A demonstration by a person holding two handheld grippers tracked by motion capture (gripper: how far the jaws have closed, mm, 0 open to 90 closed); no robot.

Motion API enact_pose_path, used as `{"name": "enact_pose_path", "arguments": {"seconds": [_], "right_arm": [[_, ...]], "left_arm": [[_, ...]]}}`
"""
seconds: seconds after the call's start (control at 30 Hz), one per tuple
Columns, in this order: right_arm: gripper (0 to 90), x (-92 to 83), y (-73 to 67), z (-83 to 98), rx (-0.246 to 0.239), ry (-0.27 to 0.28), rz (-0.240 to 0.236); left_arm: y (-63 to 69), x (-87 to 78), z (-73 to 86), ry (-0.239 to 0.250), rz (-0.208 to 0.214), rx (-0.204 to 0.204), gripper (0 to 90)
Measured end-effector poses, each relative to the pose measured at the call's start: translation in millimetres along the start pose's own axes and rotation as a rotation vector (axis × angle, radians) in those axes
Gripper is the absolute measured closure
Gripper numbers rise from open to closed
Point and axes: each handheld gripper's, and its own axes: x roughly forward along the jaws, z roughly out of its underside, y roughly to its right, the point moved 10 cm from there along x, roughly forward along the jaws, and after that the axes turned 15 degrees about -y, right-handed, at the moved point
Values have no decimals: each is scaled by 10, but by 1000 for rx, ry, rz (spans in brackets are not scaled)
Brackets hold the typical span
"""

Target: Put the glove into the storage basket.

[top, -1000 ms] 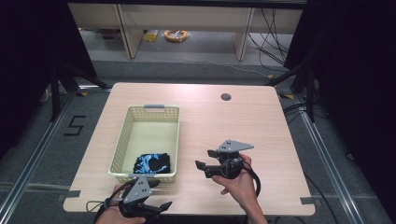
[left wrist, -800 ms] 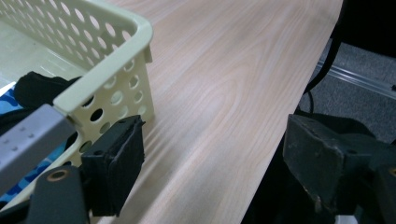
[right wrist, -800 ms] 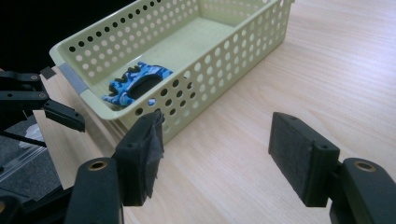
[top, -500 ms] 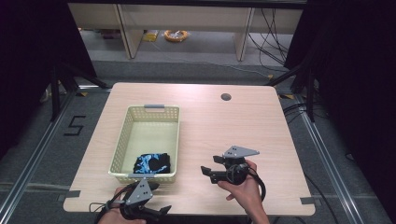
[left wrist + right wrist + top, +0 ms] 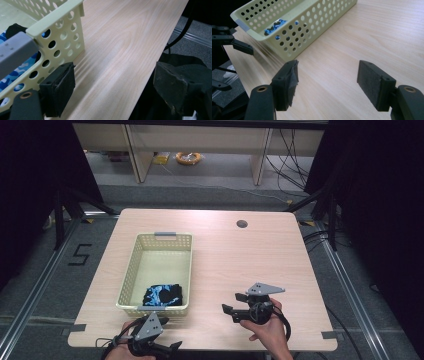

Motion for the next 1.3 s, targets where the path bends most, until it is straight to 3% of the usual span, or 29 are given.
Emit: {"name": "enact_pose_path", "arguments": {"seconds": [0.03, 0.1, 0.13, 0.17, 0.2, 0.27, 0.33, 0.37, 0.5, 0.53, 0.57, 0.7, 0.73, 0.77, 0.83, 0.87, 0.9, 0.93, 0.97, 1.13, 1.2, 1.3], "right_arm": [[340, -4, 0, 20, 3, -4, -6], [339, -20, -8, 51, 30, -14, 0], [337, -27, 15, 78, 12, -13, -6], [335, -30, -3, 92, 43, -8, -9], [335, -35, 21, 109, 20, -7, -4], [333, -47, 30, 154, 23, -15, -5], [332, -54, 41, 186, 29, -12, -3], [331, -50, 32, 205, 50, -8, -6], [328, -81, 36, 303, 83, -17, -16], [327, -87, 83, 305, 40, -9, 3], [327, -87, 83, 305, 40, -9, 3], [323, -122, 64, 415, 81, -32, -7], [322, -130, 49, 439, 104, -38, -16], [321, -119, 70, 434, 78, -15, -12], [318, -124, 87, 471, 69, -22, -9], [312, -128, 93, 498, 64, -33, -6], [310, -133, 64, 522, 101, -39, -14], [308, -126, 75, 528, 85, -30, -13], [306, -131, 56, 561, 111, -44, -23], [285, -138, 98, 642, 73, -43, -6], [278, -133, 103, 677, 71, -45, 3], [263, -134, 89, 736, 73, -61, 2]], "left_arm": [[14, 0, 21, -17, 13, -11, 171], [7, 14, 6, 7, 0, -15, 171], [-2, 7, 24, -10, 0, 2, 171], [-10, 9, 20, -6, -3, 13, 171], [-12, 9, 23, -6, -5, 14, 171], [-1, 10, 22, -4, 4, 10, 171], [-25, 0, 48, -32, -4, 32, 171], [-19, 10, 39, -14, -10, 26, 171], [-9, 18, 51, -19, -7, 5, 171], [2, 17, 61, -31, 7, -1, 171], [2, 17, 61, -31, 7, -1, 171], [-2, 27, 67, -28, 0, 1, 171], [-17, 23, 82, -43, -5, 25, 171], [-17, 23, 82, -43, -5, 25, 171], [12, 42, 71, -24, 0, -11, 171], [14, 42, 74, -26, 1, -9, 171], [15, 42, 78, -29, 1, -7, 171], [11, 40, 79, -30, 0, 1, 171], [6, 36, 93, -41, -2, 3, 171], [7, 42, 102, -45, 2, 15, 171], [26, 48, 117, -56, 16, -1, 171], [11, 46, 117, -52, -2, 3, 171]]}}
